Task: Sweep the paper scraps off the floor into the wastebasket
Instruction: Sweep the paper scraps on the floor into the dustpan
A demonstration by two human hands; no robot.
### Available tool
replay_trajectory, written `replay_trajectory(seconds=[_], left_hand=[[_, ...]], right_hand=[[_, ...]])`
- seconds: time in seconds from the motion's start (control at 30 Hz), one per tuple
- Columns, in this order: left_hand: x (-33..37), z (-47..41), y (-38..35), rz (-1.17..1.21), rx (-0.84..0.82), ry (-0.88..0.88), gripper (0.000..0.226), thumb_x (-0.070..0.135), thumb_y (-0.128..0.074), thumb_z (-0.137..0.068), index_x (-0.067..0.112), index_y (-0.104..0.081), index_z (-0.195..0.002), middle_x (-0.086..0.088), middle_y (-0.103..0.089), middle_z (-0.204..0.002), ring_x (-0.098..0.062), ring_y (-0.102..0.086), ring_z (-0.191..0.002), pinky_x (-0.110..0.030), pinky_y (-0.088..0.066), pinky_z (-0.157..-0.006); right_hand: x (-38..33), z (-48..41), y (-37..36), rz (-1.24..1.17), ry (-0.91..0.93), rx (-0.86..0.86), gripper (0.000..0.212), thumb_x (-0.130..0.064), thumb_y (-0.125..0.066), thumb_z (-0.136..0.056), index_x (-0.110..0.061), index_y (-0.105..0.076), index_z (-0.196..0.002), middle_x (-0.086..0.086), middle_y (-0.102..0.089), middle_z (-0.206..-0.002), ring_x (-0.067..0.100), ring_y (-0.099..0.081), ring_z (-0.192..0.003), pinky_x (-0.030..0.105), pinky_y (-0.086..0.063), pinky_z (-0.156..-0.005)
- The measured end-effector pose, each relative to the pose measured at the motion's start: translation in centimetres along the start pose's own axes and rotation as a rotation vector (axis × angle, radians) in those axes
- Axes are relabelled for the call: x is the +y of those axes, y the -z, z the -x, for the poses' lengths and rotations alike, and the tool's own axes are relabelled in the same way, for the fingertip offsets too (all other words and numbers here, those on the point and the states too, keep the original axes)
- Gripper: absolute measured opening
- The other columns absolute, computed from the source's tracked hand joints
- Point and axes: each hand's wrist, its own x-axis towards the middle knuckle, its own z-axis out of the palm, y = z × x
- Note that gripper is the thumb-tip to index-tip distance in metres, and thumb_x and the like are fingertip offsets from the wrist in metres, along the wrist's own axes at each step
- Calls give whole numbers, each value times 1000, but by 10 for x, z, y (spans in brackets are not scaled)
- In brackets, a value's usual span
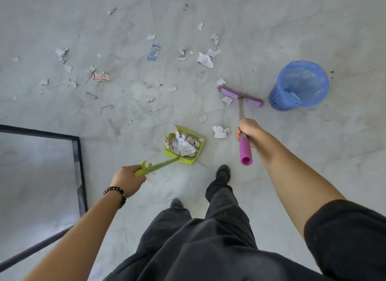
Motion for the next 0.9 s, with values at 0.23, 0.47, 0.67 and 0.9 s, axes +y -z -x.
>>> replay_trajectory(seconds=[0.23, 0.47, 0.67, 0.9], left_hand=[[-32, -19, 33, -72, -14, -63, 36, 12, -60, -83, 26, -71, -114, 2, -58, -61, -20, -52, -53, -21, -40, -48], [-108, -47, 74, -135, -105, -210, 39, 10, -58, -84, 22, -69, -120, -2, -54, -58, -20, -45, -46, -20, -36, -46], [-156, -49, 105, -271, -137, -357, 39, 11, -62, -83, 22, -70, -119, -3, -65, -69, -24, -60, -61, -32, -53, -61], [-181, -43, 115, -434, -164, -437, 19, 11, -61, -81, 23, -72, -90, 0, -59, -63, -21, -56, -60, -23, -43, -55]], right_hand=[[72, 40, -44, 376, -19, -15, 31, 7, -35, -68, 0, -52, -42, 15, -51, -45, 28, -52, -49, 36, -50, -61], [216, 119, -103, 395, -75, -12, 27, -6, -30, -93, -5, -52, -108, 11, -46, -52, 16, -39, -29, 21, -36, -35], [301, 183, -146, 439, -112, -15, 35, -1, -31, -93, -12, -49, -121, 13, -49, -67, 17, -43, -37, 25, -40, -37], [340, 223, -152, 150, -93, 41, 37, -10, -35, -99, 1, -47, -132, 12, -46, -60, 19, -38, -42, 22, -32, -34]])
